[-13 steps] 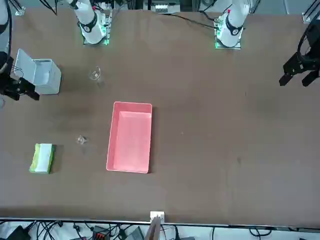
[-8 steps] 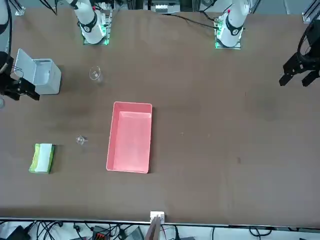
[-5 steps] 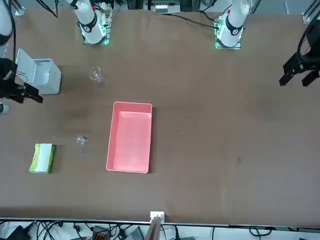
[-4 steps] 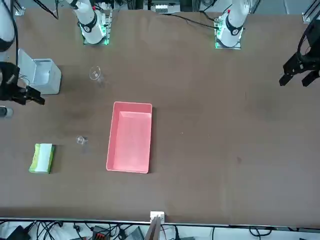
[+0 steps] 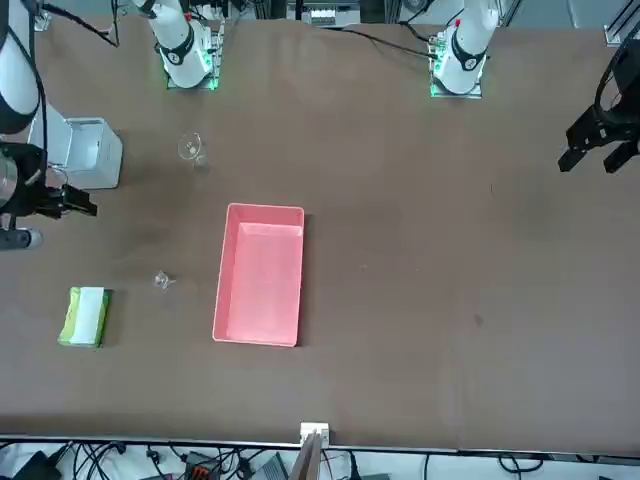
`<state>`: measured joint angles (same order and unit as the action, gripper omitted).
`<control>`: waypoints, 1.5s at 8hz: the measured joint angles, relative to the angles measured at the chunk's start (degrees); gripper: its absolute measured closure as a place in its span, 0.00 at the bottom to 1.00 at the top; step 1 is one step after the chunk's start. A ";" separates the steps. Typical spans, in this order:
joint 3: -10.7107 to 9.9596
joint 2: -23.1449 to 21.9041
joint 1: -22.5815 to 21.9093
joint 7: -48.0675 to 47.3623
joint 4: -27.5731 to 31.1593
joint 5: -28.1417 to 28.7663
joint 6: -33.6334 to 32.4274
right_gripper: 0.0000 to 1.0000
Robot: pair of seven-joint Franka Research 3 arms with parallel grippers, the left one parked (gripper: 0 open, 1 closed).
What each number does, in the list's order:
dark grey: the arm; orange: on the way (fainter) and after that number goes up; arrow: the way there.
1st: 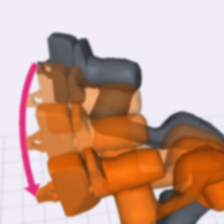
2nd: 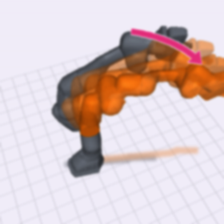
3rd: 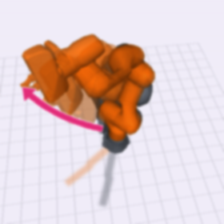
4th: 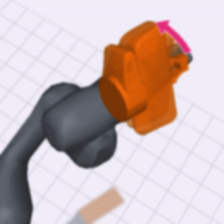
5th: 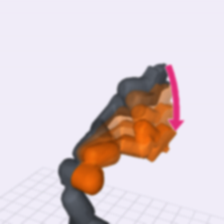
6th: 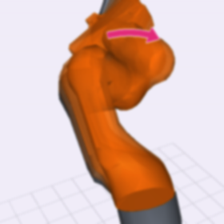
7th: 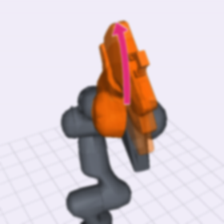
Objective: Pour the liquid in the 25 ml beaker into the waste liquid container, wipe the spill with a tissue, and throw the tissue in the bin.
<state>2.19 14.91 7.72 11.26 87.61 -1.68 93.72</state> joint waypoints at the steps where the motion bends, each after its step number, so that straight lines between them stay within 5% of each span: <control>1: -0.06 1.17 0.88 3.82 0.14 0.00 1.49 0.00; 4: -0.09 3.17 2.47 18.79 4.03 1.94 11.44 0.00; 7: -0.27 3.64 6.85 41.20 11.06 11.33 22.01 0.00; 12: -0.31 7.72 10.93 74.65 12.98 29.13 23.80 0.00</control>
<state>1.88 22.64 18.65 85.91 100.59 27.45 117.52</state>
